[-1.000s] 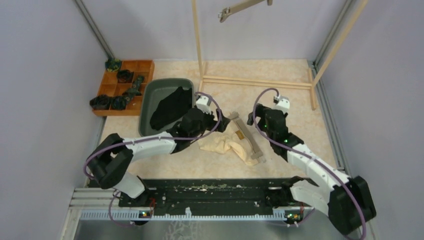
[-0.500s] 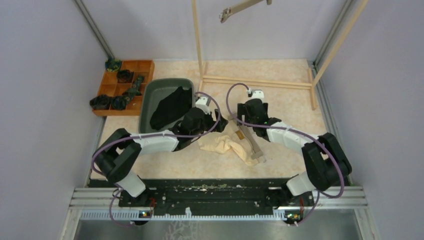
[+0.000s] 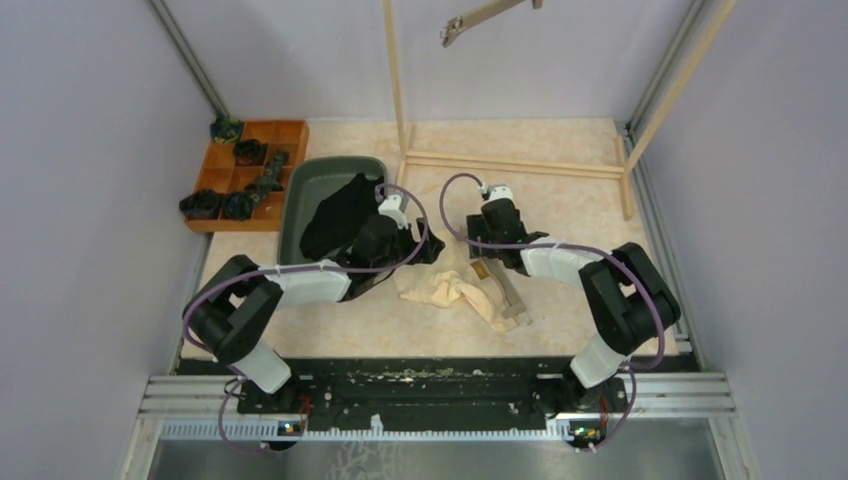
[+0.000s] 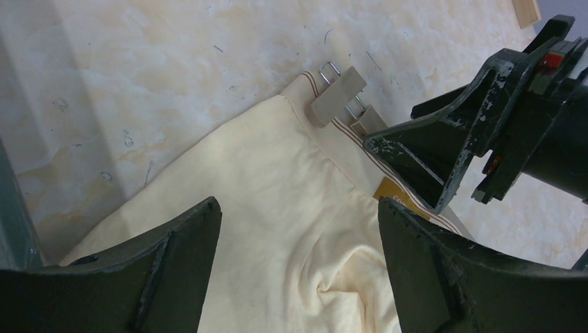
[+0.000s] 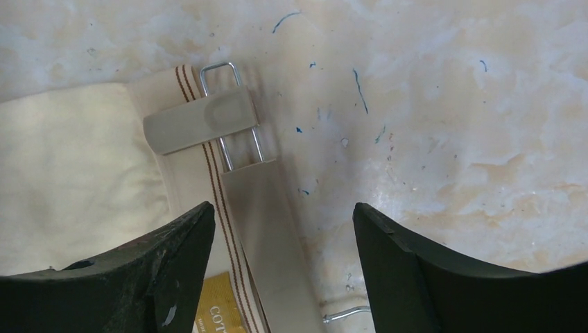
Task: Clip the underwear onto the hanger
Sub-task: Open the clamp at the hanger.
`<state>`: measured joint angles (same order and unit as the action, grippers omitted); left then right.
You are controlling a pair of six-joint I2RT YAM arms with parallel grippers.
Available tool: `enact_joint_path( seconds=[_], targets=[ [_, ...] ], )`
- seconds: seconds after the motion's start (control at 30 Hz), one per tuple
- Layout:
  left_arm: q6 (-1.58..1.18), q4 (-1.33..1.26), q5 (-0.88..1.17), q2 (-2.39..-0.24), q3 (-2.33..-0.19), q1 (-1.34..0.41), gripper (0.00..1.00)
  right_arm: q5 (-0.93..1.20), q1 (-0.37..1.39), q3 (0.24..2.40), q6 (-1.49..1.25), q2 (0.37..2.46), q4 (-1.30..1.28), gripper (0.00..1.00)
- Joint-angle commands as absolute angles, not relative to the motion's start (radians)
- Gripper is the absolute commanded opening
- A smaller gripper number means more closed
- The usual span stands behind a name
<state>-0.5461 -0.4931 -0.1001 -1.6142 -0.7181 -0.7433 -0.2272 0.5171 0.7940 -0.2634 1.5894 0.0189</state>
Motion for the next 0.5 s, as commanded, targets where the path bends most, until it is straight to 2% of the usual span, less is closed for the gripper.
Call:
enact_joint_path(
  seconds=[0.0,0.17,0.47],
  targets=[
    [-0.560,-0.532,-0.069,-1.594,-0.705,-0.729,0.88,-0.211,0.523,0.841,-0.252,1.614,0.067,0.72],
    [-0.564,-0.540,-0.058,-1.591,-0.698,-0.721,0.88,-0.216,0.523,0.817,-0.267,1.617,0.078,0.64],
    [-0.571,-0.550,-0.046,-1.592,-0.693,-0.718,0.88,-0.207,0.523,0.764,-0.285,1.578,0.082,0.58]
  ],
)
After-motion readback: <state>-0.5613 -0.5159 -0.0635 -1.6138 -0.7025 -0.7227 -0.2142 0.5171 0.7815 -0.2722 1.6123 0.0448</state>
